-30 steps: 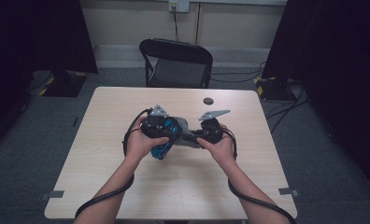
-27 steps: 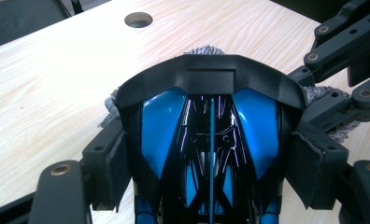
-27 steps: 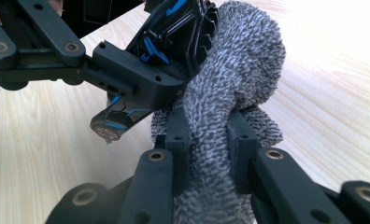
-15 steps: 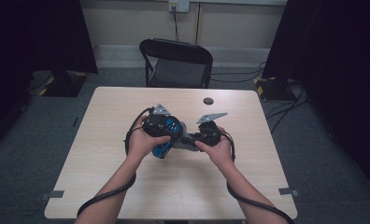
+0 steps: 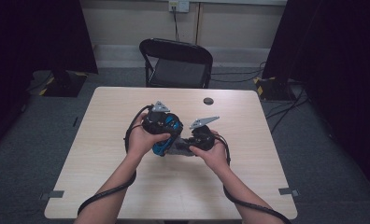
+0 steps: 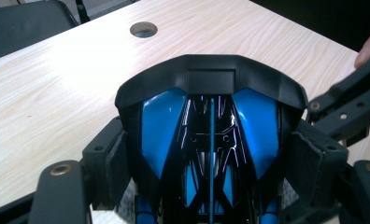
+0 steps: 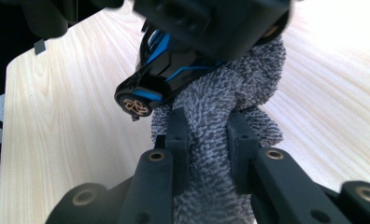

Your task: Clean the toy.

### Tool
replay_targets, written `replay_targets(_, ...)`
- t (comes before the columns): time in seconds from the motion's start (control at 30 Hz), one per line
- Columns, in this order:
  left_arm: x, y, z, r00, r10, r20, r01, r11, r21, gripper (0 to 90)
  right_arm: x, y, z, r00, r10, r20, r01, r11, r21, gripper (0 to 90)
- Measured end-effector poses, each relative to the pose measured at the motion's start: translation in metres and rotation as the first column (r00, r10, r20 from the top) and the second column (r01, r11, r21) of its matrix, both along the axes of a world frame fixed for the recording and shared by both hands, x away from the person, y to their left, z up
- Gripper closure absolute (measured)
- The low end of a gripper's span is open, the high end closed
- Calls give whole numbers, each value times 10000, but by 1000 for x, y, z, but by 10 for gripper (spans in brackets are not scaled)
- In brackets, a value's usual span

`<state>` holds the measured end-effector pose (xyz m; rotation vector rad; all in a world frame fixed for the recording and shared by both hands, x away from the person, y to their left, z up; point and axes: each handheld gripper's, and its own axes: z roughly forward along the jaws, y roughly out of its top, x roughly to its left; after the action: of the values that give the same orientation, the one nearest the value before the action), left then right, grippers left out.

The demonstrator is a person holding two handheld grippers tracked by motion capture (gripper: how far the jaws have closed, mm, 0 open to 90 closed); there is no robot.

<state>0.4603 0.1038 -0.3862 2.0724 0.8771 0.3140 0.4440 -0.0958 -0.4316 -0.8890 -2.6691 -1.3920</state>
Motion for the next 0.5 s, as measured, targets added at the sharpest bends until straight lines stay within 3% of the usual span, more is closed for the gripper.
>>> replay_targets(0.5, 10, 0, -1, 9999, 138, -45, -138, 9999, -39, 255, -8, 11, -16, 9992, 242, -322, -241, 9997, 46, 748)
